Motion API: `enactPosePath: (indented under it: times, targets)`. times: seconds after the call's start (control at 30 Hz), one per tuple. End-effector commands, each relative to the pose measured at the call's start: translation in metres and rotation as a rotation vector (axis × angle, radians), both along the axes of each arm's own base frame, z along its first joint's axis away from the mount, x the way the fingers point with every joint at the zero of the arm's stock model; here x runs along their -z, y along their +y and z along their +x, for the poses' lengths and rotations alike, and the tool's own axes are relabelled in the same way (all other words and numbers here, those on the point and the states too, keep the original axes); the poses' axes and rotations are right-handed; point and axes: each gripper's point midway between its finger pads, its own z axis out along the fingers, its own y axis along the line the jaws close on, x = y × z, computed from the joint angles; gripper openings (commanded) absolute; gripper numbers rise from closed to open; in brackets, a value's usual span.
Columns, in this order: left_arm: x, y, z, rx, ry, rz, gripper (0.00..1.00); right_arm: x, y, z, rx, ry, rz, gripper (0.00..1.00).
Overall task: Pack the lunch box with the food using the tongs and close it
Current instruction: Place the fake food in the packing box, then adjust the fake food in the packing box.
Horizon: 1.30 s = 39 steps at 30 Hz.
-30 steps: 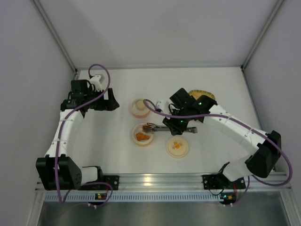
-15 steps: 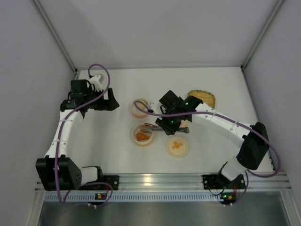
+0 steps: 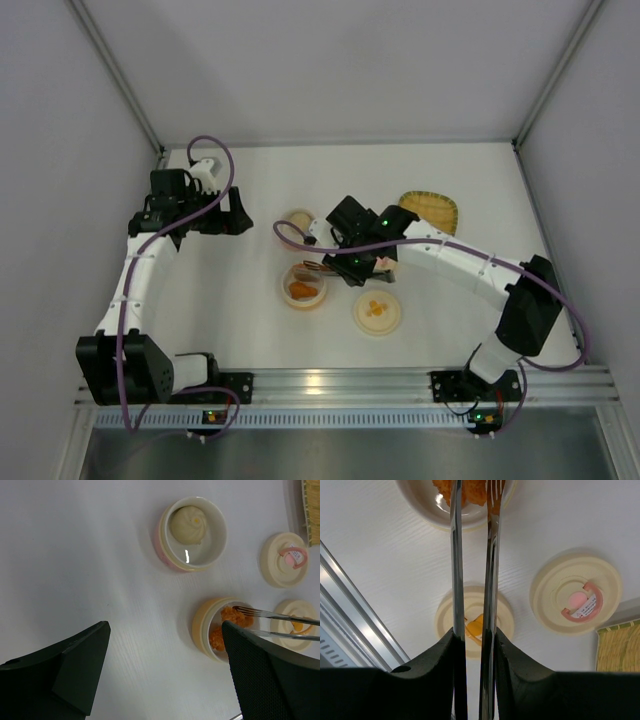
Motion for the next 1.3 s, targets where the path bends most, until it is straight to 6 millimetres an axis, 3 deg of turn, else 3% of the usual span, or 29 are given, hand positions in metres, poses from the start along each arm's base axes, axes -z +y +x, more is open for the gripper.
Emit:
enactPosePath:
  times: [0.0,0.13,0.23,0.3,0.47,0.53,0.83,1.03,1.27]
  targets:
    - [-0.014,0.001,0.006,-0.002,-0.066,-0.001,0.98,-0.018,0.017,0.007,-0.023,-0.071,0.049,0.24]
    - [-0.013,0.001,0.006,-0.001,-0.063,-0.002,0.98,-0.018,0.012,0.006,-0.017,-0.081,0.045,0.35]
    - [-0.013,0.001,0.006,0.0,-0.063,-0.003,0.98,-0.024,0.011,0.007,-0.016,-0.095,0.055,0.37]
    - [-0.014,0.001,0.006,0.002,-0.065,-0.004,0.98,-0.03,0.011,0.007,-0.017,-0.102,0.067,0.45]
    - [-0.014,0.001,0.007,0.001,-0.066,-0.005,0.98,-0.044,0.015,0.005,-0.031,-0.111,0.103,0.46]
    - [-0.015,0.001,0.007,0.002,-0.065,-0.004,0.98,-0.048,0.015,0.004,-0.035,-0.112,0.116,0.46]
    - [-0.016,0.0,0.007,0.004,-0.068,-0.006,0.98,-0.051,0.022,0.0,-0.069,-0.108,0.156,0.27]
    - [-0.016,0.002,0.008,0.016,-0.078,0.013,0.98,-0.04,0.025,0.001,-0.076,-0.086,0.138,0.25]
    - [-0.013,0.003,0.008,0.017,-0.077,0.021,0.98,-0.012,0.022,0.0,-0.08,-0.045,0.071,0.23]
